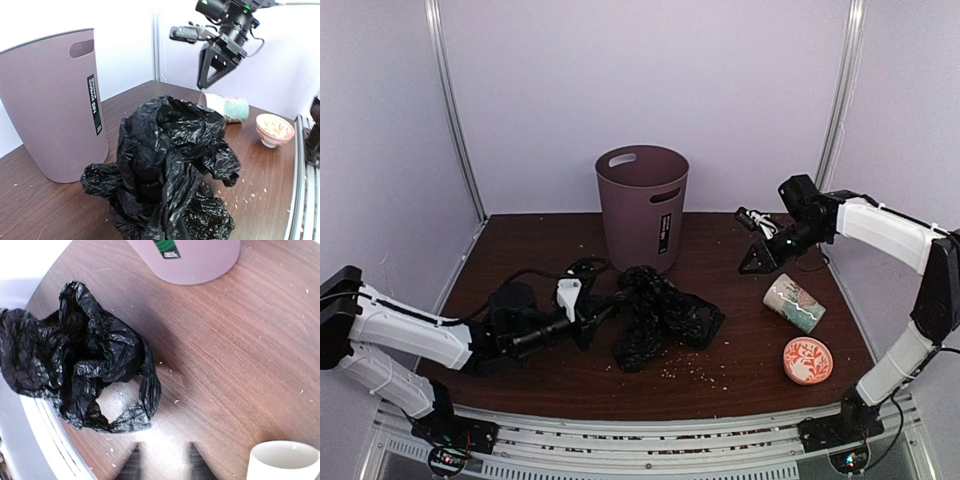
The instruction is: Put the trash bags into the trash bin
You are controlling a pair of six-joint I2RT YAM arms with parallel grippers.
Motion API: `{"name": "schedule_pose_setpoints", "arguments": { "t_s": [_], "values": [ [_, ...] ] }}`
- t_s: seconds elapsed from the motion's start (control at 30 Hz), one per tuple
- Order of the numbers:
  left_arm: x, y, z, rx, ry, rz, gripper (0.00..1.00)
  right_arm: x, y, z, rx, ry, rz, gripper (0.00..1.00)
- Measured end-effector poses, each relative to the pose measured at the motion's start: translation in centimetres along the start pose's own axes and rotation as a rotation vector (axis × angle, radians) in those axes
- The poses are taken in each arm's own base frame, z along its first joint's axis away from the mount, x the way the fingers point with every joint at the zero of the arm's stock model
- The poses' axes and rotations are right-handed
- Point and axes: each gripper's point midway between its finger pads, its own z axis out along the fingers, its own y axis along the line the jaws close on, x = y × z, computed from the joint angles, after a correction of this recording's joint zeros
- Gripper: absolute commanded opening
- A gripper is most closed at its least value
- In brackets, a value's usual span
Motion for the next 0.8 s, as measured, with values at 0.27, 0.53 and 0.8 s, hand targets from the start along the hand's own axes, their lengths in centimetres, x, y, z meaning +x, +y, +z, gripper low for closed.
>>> {"name": "schedule_pose_setpoints", "arguments": {
  "t_s": [0.27, 0.53, 0.8],
  "values": [
    [0.5, -0.6, -2.9, 0.019, 0.026, 0.075, 0.00, 3.2, 1.6, 4.2, -0.126, 0.115, 0.026, 0.79],
    [2.3, -0.5, -3.2, 0.021, 0.081, 0.092, 0.00, 6.6, 4.0, 11.2, -0.247, 0.329, 0.056, 0.79],
    [3.1, -1.2, -3.3, 0.050, 0.114, 0.082, 0.00, 6.4, 5.2, 12.6, -0.319, 0.372, 0.062, 0.00]
  ]
}}
